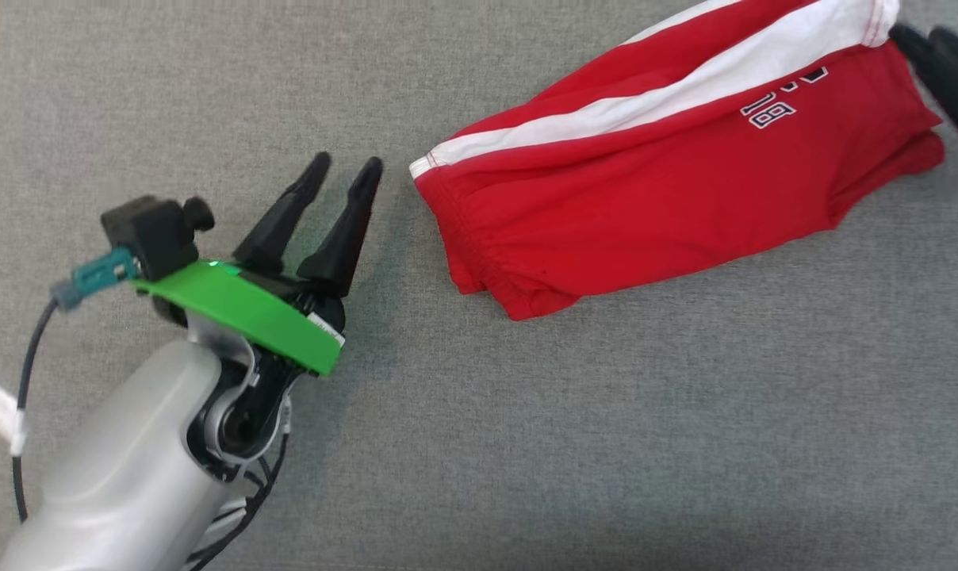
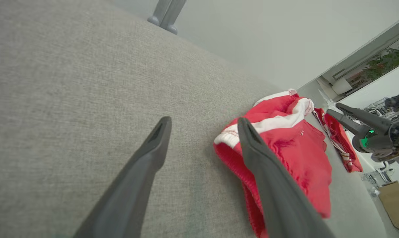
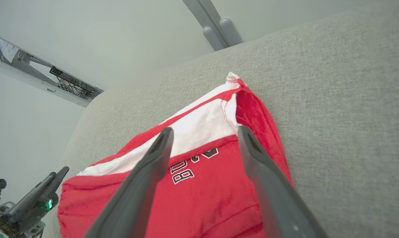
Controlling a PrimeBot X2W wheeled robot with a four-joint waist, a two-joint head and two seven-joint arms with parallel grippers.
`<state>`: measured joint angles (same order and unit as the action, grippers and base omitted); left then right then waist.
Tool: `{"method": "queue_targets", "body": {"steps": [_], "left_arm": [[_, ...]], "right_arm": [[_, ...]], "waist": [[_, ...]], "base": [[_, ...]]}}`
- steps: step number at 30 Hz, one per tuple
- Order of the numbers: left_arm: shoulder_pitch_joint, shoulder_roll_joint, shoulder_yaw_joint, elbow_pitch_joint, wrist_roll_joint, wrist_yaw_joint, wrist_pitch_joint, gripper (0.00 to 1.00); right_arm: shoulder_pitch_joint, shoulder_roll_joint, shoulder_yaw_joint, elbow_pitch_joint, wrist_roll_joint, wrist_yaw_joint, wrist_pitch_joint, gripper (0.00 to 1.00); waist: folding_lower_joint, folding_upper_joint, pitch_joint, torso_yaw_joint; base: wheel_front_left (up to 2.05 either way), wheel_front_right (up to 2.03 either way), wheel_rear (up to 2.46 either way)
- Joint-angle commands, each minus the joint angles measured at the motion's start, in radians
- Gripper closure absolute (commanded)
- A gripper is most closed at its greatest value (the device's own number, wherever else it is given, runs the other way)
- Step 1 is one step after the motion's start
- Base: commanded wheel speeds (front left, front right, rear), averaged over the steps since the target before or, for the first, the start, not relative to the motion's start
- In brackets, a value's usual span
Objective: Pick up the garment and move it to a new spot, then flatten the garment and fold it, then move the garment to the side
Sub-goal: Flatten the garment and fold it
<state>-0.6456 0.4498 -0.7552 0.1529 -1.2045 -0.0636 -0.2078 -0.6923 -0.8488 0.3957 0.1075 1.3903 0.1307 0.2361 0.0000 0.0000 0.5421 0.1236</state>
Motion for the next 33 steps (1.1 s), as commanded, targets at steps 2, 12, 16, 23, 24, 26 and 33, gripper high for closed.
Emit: {"method": "queue_targets", "body": {"steps": [2,12,16,23,24,26,33], "left_arm": [[0.060,-0.015,0.022,-0.013,0.076,0.058,-0.043,0.00],[0.354,-0.172,0.239,-0.170,0.522,0.248,-0.058,0.00],[0.435,-0.240,0.259,-0.177,0.704,0.267,-0.058,0.00],[0.503,-0.346,0.265,-0.157,0.866,0.220,-0.058,0.00],[0.506,-0.356,0.264,-0.154,0.886,0.212,-0.058,0.00],[0.515,-0.375,0.264,-0.151,0.899,0.199,-0.058,0.00],[0.508,-0.397,0.249,-0.138,0.943,0.155,-0.058,0.00]], "right_arm": [[0.092,-0.015,0.002,-0.029,-0.040,0.000,-0.079,0.00],[0.256,0.091,0.040,0.097,-0.228,0.000,-0.334,0.00],[0.223,0.136,0.041,0.193,-0.261,0.000,-0.361,0.00],[0.121,0.179,0.024,0.388,-0.303,0.000,-0.358,0.00],[0.103,0.186,0.023,0.422,-0.306,0.000,-0.348,0.00],[0.065,0.191,0.027,0.479,-0.322,0.000,-0.336,0.00],[-0.036,0.193,0.066,0.573,-0.325,-0.001,-0.276,0.00]], "waist": [[0.0000,0.0000,-0.050,-0.031],[0.0000,0.0000,-0.184,-0.032],[0.0000,0.0000,-0.213,0.005],[0.0000,0.0000,-0.217,0.088],[0.0000,0.0000,-0.212,0.100],[0.0000,0.0000,-0.202,0.118],[0.0000,0.0000,-0.171,0.158]], "base": [[0.00,0.00,0.00],[0.00,0.00,0.00],[0.00,0.00,0.00],[0.00,0.00,0.00],[0.00,0.00,0.00],[0.00,0.00,0.00],[0.00,0.00,0.00]]}}
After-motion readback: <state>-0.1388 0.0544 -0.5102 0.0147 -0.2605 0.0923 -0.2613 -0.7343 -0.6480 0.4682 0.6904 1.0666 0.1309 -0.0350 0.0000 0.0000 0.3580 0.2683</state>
